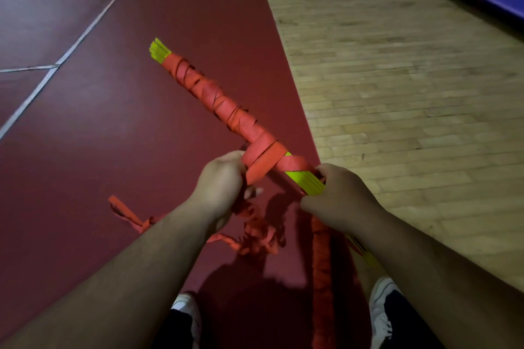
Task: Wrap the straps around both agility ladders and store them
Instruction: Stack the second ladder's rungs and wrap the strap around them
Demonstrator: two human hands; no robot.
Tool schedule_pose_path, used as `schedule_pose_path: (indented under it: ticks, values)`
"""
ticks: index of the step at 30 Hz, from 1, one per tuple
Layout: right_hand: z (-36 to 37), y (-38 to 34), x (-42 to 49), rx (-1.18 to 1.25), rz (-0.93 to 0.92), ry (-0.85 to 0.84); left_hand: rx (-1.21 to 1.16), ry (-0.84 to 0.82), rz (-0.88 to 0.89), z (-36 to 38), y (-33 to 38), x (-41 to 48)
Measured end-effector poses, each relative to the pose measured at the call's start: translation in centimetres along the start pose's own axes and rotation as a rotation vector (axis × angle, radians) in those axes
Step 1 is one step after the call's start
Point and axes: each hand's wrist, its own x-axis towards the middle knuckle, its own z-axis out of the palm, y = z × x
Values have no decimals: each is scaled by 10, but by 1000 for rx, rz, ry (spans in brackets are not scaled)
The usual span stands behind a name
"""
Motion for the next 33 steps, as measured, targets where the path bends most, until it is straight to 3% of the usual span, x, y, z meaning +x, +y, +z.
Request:
schedule_pose_path:
  ticks: [4,8,12,16,18,22,25,28,31,33]
  values:
    - [-7,-3,2,75,27,-23,152,-111,102,-6,3,-1]
    - [-15,-6,-4,243,58,-162,304,-172,236,-15,-6,9]
    - [-19,-11,-14,650,96,-506,92,-210,185,-10,-5,7]
    - [-24,-10,-18,804,127,-779,-121,-320,136,-12,-8,7]
    - [-24,-9,-15,777,125,-737,-118,-253,164,-9,-5,4]
    - [-15,-11,-13,258,-68,-264,-118,40,207,5,2,0]
    - [4,-13,-19,-12,-157,-88,-127,132,184,12,2,-2]
    - [1,-10,-12,-37,-125,15,-22,20,224,4,4,-2]
    - [-11,-6,-6,108,-74,-63,194,-139,344,-15,7,3]
    - [-12,-5,-7,208,-64,-102,203,-181,356,-21,2,7]
